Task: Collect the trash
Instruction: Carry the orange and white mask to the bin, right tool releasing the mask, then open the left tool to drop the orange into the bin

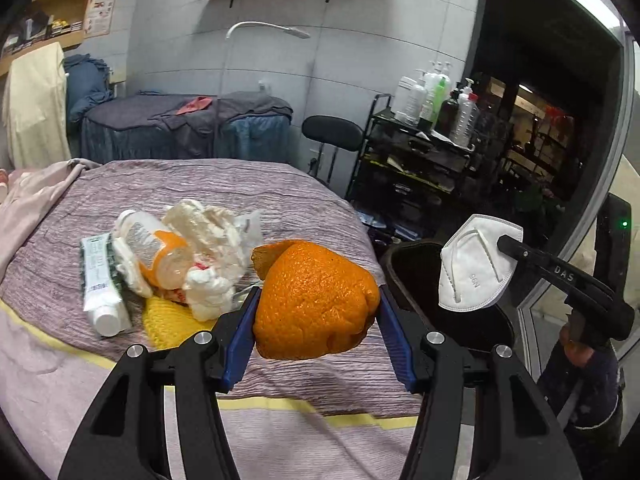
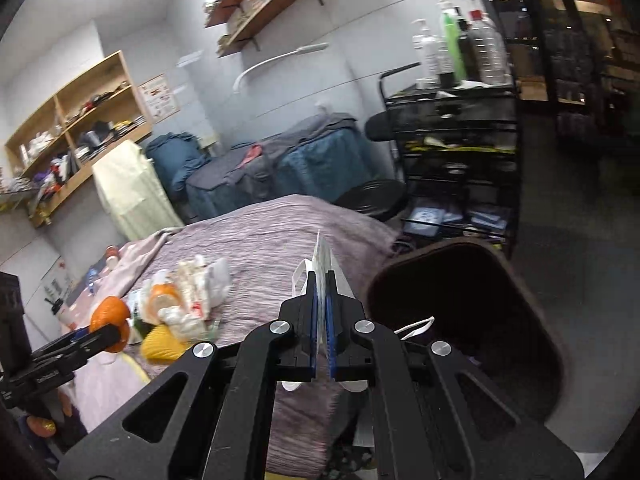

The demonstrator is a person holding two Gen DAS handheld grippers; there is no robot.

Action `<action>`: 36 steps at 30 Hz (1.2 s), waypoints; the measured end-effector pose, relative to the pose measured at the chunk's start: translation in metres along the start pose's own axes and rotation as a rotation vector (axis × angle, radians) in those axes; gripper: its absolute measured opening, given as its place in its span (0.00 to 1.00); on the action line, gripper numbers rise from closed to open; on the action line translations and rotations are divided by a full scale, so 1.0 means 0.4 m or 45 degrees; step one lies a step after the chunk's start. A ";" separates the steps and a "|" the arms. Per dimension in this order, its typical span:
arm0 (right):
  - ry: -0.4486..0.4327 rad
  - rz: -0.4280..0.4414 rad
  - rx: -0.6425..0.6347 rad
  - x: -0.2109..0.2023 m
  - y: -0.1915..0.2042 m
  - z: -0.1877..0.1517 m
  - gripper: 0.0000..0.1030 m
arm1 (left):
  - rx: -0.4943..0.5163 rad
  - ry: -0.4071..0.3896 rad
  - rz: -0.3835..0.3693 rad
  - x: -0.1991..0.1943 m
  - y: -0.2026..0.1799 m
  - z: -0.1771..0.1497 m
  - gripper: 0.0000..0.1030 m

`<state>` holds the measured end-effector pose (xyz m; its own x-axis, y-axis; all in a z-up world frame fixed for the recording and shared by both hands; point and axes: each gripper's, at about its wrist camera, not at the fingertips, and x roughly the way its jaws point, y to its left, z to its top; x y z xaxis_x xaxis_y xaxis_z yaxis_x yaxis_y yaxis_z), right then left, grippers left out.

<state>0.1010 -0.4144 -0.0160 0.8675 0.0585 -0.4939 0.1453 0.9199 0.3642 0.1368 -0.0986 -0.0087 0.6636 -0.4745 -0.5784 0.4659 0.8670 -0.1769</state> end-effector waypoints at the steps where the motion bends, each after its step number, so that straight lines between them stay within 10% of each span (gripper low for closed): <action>1: -0.002 -0.024 0.013 0.000 -0.022 0.000 0.04 | 0.010 0.005 -0.012 0.006 -0.011 0.001 0.54; 22: 0.132 -0.390 0.131 0.137 -0.264 -0.101 0.05 | 0.145 0.101 -0.165 0.110 -0.187 0.006 0.54; 27: 0.149 -0.435 0.171 0.153 -0.289 -0.133 0.64 | 0.156 0.128 -0.191 0.134 -0.210 0.006 0.54; 36: 0.108 -0.453 0.201 0.114 -0.294 -0.138 0.69 | 0.169 0.181 -0.241 0.184 -0.249 0.013 0.54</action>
<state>0.0971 -0.4984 -0.1250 0.7081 -0.2152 -0.6725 0.5071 0.8178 0.2722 0.1422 -0.2204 -0.0295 0.4725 -0.5922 -0.6528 0.6527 0.7328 -0.1924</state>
